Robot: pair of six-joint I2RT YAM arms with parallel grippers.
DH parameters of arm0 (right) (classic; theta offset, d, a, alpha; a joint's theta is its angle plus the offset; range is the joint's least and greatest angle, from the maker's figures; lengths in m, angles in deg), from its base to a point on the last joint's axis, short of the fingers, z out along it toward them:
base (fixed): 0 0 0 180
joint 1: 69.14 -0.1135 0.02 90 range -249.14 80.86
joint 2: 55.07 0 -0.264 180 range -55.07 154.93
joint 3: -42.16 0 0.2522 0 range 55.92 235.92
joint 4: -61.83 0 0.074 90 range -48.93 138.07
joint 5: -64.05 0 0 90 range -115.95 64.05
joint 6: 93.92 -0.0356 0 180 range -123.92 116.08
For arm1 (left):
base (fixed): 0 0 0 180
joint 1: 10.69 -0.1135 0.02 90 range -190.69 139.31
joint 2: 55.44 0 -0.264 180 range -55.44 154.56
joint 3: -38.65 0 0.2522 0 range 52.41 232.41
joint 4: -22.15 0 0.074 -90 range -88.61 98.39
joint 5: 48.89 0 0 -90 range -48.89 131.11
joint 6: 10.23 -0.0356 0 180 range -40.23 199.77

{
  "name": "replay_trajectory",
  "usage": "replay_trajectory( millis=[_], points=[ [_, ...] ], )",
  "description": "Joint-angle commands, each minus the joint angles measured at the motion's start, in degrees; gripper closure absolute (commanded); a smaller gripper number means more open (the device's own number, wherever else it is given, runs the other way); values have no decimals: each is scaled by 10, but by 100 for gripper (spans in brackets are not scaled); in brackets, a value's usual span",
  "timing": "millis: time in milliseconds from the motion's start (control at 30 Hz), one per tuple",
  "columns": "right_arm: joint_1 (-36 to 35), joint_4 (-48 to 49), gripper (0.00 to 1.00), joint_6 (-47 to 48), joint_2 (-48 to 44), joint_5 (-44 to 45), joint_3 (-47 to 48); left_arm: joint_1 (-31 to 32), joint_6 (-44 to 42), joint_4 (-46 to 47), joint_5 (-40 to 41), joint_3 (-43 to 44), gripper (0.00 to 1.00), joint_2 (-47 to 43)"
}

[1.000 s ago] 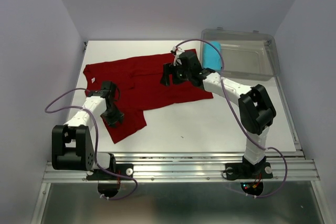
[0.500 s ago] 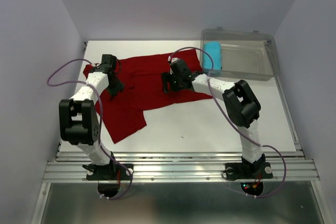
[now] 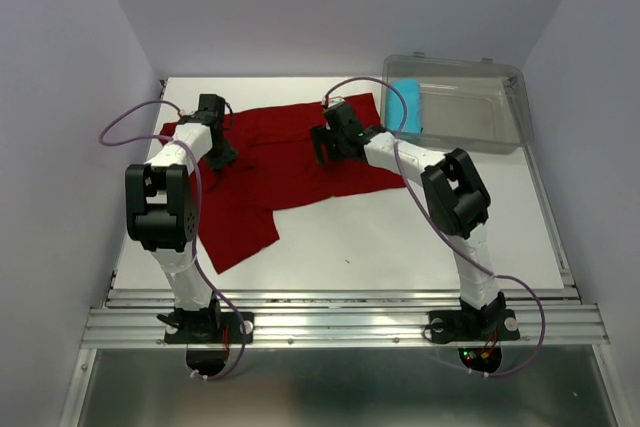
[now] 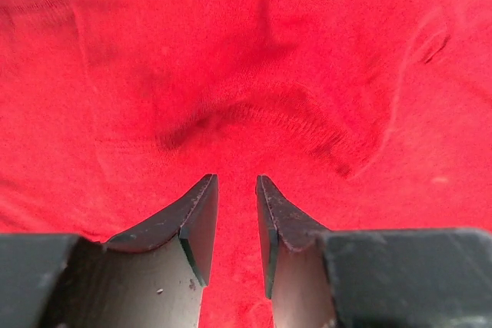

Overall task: Roll the t-shirts
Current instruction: Fold the T-shirt at the center of the board.

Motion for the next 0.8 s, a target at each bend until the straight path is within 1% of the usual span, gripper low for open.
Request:
replay_trajectory(
  millis=[0,267,367,567,767],
  points=[
    [8,12,17,32,-1,28,66,-13,-24,-15,29,38,62,-25],
    [66,-8,16,30,54,45,188,-20,-28,-8,4,30,62,-24],
    [92,-18,16,30,76,55,207,-21,-32,-10,6,28,62,-22],
    [134,-21,16,20,68,66,187,-21,-35,-8,5,26,62,-19],
    [141,-20,16,29,56,70,174,-21,-32,-9,6,29,62,-12]
  ],
)
